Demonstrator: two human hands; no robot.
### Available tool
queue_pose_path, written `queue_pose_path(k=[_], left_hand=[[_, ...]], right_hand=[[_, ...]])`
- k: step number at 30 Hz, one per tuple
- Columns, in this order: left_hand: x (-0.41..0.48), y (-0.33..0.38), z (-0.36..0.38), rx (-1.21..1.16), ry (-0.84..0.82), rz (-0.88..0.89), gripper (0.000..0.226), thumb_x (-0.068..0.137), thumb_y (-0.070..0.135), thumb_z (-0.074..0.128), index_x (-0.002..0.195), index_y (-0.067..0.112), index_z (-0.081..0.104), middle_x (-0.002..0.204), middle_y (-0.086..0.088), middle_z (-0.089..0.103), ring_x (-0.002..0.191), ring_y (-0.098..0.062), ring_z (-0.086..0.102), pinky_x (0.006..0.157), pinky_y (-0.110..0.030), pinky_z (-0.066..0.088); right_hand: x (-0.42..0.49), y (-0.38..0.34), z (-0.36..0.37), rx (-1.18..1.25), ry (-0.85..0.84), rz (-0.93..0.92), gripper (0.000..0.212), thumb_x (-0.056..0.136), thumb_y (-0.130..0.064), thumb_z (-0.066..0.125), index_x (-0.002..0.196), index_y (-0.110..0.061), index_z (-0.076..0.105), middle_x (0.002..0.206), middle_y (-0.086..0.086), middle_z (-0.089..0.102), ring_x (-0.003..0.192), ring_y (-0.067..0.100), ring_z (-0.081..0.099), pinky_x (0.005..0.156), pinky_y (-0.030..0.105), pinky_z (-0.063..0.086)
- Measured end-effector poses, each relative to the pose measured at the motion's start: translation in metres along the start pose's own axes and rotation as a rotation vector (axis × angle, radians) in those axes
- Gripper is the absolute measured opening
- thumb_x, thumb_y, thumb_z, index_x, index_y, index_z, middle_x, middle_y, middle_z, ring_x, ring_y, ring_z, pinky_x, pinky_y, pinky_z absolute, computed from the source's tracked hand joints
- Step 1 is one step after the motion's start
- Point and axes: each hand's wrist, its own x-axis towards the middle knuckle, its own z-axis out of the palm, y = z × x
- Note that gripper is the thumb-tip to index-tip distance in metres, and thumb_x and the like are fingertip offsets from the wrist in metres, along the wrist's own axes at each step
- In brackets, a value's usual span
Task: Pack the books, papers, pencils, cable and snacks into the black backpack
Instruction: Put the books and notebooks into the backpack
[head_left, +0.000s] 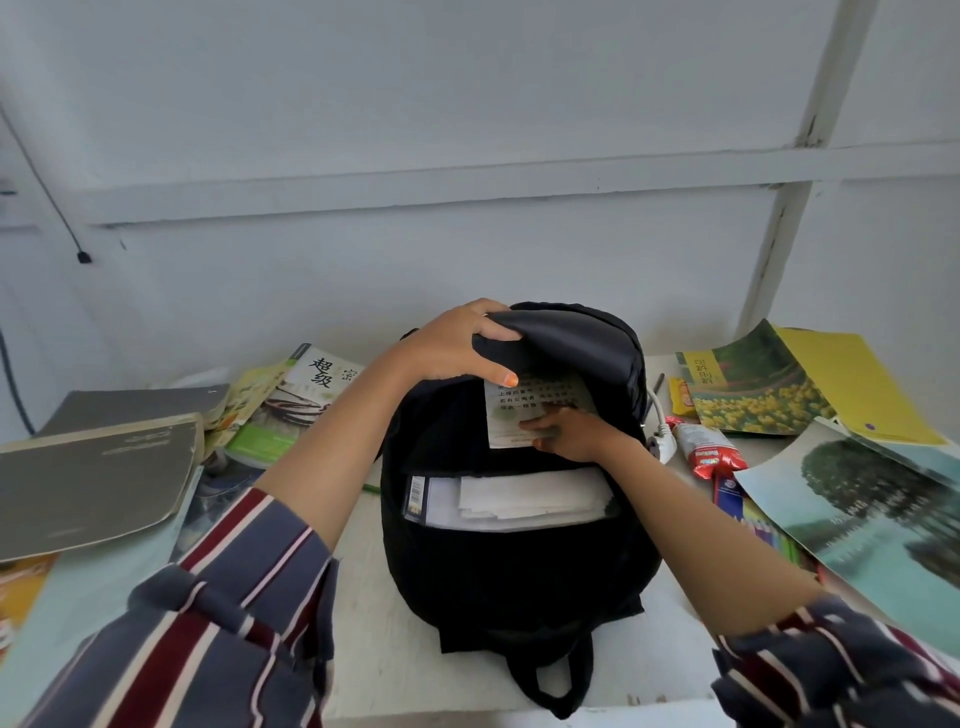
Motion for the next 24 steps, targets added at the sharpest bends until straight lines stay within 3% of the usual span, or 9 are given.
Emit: queue_pose_path(k=[5,12,16,21,24], left_hand=[[-0.001,-0.001,0.001,0.001,-0.009,0.003,0.058,0.071,0.024,0.079,0.125,0.017,0.059,0.138,0.007,0.040,0.128,-0.012,0.039,0.112,-0.031,0.028],[-0.004,0.001,0.001,0.011,-0.033,0.003,0.056,0.074,0.021,0.078,0.126,0.016,0.058,0.136,0.008,0.039,0.125,-0.009,0.038,0.104,-0.022,0.027],[-0.005,-0.001,0.004,0.020,-0.065,-0.019,0.057,0.073,0.023,0.078,0.126,0.016,0.058,0.138,0.008,0.036,0.128,-0.010,0.036,0.106,-0.022,0.025],[-0.014,-0.006,0.017,0.081,-0.232,-0.073,0.052,0.075,0.026,0.077,0.124,0.023,0.060,0.147,0.007,0.025,0.134,-0.012,0.026,0.112,-0.028,0.020],[-0.025,-0.014,0.035,0.172,-0.370,-0.108,0.046,0.077,0.027,0.075,0.121,0.031,0.061,0.153,0.008,0.019,0.140,-0.013,0.019,0.115,-0.034,0.018]], right_hand=[[0.001,0.003,0.001,-0.020,0.021,0.008,0.041,0.094,-0.031,0.049,0.135,-0.036,0.047,0.154,0.003,0.026,0.140,0.023,0.026,0.112,0.030,0.022],[-0.002,0.003,0.001,-0.030,0.010,0.003,0.043,0.096,-0.034,0.046,0.138,-0.038,0.041,0.156,0.003,0.018,0.142,0.026,0.020,0.116,0.034,0.019],[-0.014,0.002,-0.007,-0.014,0.031,-0.011,0.047,0.096,-0.028,0.048,0.142,-0.032,0.037,0.154,0.006,0.025,0.140,0.026,0.025,0.113,0.031,0.023],[-0.046,0.000,-0.017,0.053,0.031,-0.051,0.045,0.092,-0.018,0.054,0.136,-0.024,0.048,0.138,0.005,0.048,0.120,0.022,0.048,0.093,0.020,0.035],[-0.073,0.000,-0.016,0.042,-0.030,-0.070,0.045,0.092,-0.021,0.055,0.136,-0.029,0.048,0.143,0.000,0.044,0.127,0.018,0.043,0.100,0.023,0.032]])
